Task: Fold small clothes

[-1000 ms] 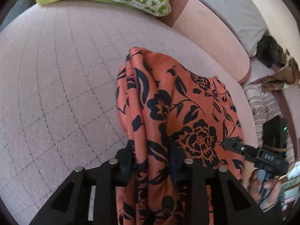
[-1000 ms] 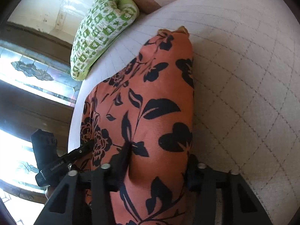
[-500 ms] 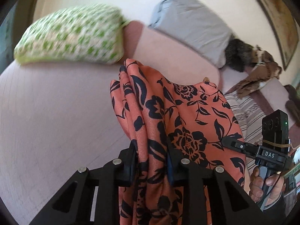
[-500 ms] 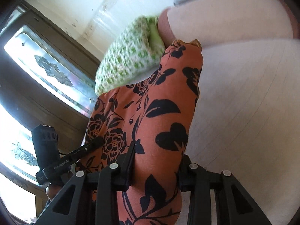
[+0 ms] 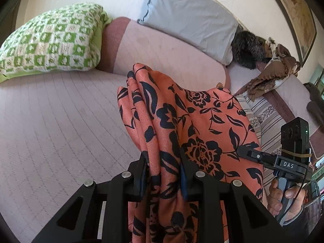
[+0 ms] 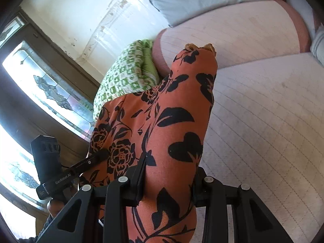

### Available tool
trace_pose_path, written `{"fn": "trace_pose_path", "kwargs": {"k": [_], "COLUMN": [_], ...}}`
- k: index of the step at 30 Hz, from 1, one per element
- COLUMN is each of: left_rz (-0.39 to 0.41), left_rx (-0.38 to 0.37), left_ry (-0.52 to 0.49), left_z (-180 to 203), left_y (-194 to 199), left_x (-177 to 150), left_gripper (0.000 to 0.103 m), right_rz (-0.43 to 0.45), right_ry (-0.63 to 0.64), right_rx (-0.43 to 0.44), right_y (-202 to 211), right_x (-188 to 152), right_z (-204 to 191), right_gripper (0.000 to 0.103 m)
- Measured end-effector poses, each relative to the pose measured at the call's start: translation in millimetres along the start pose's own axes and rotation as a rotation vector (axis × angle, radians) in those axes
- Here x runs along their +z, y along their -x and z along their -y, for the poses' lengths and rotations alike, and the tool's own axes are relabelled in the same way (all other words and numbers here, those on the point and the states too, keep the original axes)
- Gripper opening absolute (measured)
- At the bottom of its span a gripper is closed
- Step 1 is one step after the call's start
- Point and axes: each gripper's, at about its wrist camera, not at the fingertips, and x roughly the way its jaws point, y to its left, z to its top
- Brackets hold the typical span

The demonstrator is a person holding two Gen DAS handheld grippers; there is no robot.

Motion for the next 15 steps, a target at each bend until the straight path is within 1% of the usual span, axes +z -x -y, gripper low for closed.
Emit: {"fn": "trace_pose_path", "kwargs": {"k": [9,15], "left_rz": [-0.04,-0.079], "left_rx": [0.023,0.023], "left_ry": [0.018,0.03], "left_z": [-17,-24], "left_y": [-32,-52], "left_x": [-13,-25], "left_gripper": [0.027,0.028], "right_rz": [-0.04,-0.073], "right_ry": [-0.04,-0.062], "right_rx": [0.003,-0.008], "right_y": [-34,-44], "right_x": [2,-9], "right_z": [45,69], "right_gripper": [0.037,0.037]}}
